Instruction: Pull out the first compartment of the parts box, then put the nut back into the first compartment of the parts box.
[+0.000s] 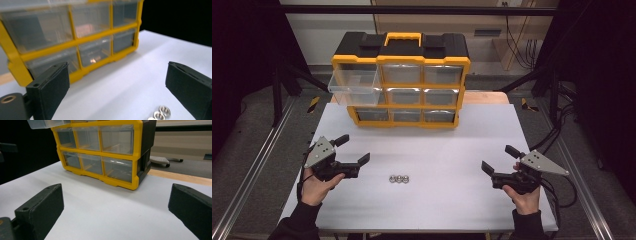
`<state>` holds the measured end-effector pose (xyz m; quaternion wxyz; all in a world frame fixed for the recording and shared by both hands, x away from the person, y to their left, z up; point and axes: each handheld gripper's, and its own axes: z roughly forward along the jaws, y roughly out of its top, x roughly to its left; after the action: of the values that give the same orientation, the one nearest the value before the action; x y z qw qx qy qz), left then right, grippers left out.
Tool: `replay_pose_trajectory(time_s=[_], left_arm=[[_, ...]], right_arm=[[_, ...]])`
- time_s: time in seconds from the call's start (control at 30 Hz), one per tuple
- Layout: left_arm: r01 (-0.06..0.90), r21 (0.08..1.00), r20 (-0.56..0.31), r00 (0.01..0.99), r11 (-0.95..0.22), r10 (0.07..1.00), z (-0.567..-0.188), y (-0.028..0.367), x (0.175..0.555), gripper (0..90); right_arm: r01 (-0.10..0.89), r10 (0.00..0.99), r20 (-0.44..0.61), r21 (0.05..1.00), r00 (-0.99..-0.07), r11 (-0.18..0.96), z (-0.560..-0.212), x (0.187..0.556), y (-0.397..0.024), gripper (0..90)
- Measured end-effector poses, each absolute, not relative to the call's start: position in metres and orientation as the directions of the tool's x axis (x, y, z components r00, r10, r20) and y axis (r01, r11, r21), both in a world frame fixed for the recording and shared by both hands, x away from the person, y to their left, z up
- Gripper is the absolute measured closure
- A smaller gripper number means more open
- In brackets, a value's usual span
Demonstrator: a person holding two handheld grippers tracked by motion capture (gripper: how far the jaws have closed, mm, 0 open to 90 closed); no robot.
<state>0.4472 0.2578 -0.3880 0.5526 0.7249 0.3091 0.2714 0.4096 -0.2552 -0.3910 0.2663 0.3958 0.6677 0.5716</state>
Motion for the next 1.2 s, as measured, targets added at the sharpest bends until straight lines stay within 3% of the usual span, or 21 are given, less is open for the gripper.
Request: replay_pose_trajectory(time_s=[1.2], left_arm=[[0.275, 0.850, 0.086, 0.767, -0.448, 0.635, -0.440, 0.208, 0.454, 3.9]], right_arm=[[0.246, 0.824, 0.095, 0.968, -0.559, 0.055, -0.396, 0.411, -0.251, 0.6]])
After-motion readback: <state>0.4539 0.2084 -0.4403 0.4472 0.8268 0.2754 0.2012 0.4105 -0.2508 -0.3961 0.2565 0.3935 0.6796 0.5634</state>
